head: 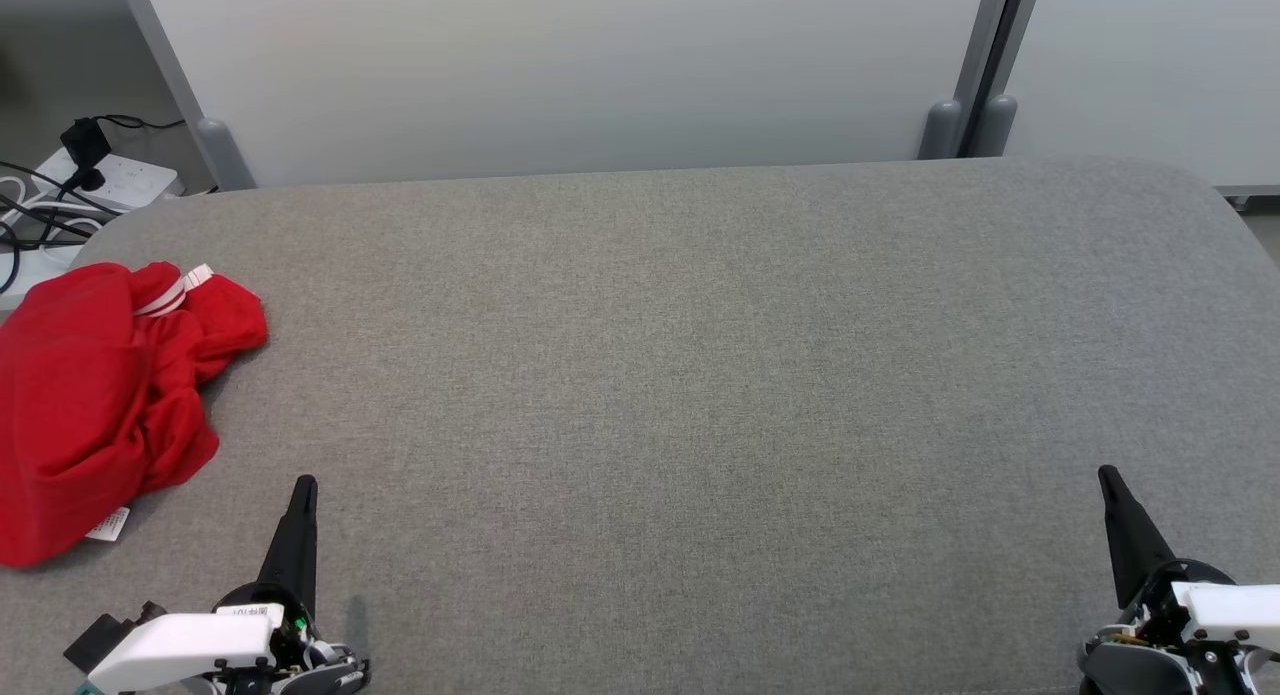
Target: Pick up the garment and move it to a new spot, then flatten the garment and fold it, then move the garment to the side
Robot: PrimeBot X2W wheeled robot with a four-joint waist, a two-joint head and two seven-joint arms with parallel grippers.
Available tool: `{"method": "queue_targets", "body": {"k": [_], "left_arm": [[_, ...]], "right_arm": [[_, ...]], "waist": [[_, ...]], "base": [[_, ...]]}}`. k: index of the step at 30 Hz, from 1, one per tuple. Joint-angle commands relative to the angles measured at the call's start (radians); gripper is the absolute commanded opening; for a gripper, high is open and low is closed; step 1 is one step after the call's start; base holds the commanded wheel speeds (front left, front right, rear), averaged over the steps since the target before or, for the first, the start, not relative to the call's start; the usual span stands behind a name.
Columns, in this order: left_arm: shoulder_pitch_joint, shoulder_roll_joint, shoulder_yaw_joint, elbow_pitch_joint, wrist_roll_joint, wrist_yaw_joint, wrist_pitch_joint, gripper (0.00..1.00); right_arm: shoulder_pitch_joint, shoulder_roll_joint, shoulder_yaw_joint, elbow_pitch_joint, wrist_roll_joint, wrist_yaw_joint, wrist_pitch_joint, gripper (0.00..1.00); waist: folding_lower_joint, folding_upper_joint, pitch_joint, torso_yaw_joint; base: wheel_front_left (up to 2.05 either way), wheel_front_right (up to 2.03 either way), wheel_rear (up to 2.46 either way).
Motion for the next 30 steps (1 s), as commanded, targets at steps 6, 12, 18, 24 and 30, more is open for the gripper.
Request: {"method": "queue_targets", "body": {"k": [6,12,18,24,30], "left_arm": [[-0.058,0.019,0.032,-0.028,-0.005,-0.008,0.006,0.00],[-0.058,0.019,0.032,-0.028,-0.005,-0.008,0.006,0.00],[-0.058,0.019,0.032,-0.028,-0.005,-0.008,0.006,0.00],[-0.058,0.019,0.032,-0.028,-0.005,-0.008,0.006,0.00],[-0.058,0.019,0.032,-0.028,-0.005,-0.008,0.006,0.00]], "right_arm": [[-0.033,-0.011,0.015,-0.030,0.012,0.005,0.007,0.00],[-0.033,-0.011,0.015,-0.030,0.012,0.005,0.007,0.00],[-0.033,-0.011,0.015,-0.030,0.012,0.005,0.007,0.00],[-0.033,-0.011,0.015,-0.030,0.012,0.005,0.007,0.00],[-0.033,-0.011,0.015,-0.030,0.012,0.005,0.007,0.00]], "waist": [[-0.0001,0.0000,0.000,0.000],[-0.0001,0.0000,0.000,0.000],[-0.0001,0.0000,0.000,0.000],[-0.0001,0.0000,0.000,0.000],[-0.0001,0.0000,0.000,0.000]], "base": [[0.00,0.00,0.00],[0.00,0.00,0.00],[0.00,0.00,0.00],[0.00,0.00,0.00],[0.00,0.00,0.00]]}}
